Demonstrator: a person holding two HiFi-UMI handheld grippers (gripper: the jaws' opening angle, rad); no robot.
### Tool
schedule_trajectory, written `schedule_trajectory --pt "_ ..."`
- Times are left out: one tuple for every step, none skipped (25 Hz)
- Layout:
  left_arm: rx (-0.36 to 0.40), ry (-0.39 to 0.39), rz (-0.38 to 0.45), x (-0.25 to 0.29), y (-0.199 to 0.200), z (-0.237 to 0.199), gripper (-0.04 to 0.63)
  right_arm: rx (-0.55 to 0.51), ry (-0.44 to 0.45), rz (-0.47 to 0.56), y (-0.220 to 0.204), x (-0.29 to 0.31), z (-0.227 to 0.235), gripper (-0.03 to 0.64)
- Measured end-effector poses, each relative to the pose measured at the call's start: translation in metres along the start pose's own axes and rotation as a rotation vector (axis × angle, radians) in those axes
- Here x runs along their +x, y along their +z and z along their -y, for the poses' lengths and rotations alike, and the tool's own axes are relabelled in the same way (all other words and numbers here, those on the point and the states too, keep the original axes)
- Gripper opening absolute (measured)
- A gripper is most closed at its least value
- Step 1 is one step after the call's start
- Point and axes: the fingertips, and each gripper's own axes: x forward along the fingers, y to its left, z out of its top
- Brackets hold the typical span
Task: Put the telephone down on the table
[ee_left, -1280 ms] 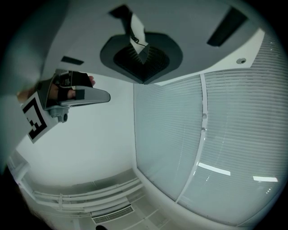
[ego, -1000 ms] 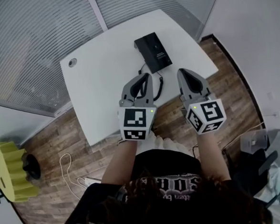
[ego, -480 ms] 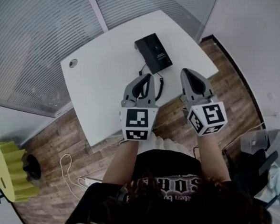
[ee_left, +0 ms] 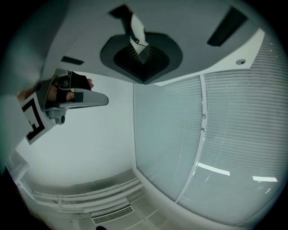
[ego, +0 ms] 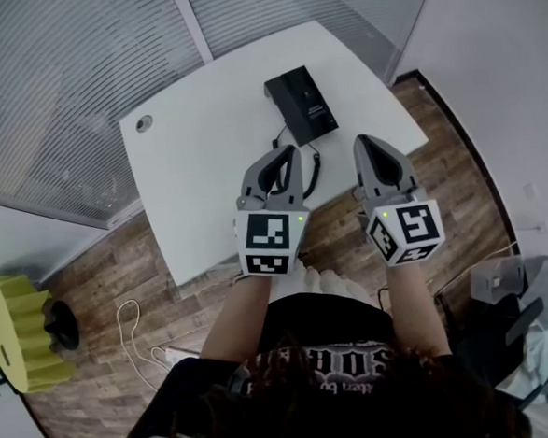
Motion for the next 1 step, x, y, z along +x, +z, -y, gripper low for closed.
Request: schedule_trajectory --pt "0.0 0.001 0.0 -0.0001 -0.0002 -0.0005 0.003 0.0 0.001 -0.001 0.0 0.0003 -0.0004 0.028"
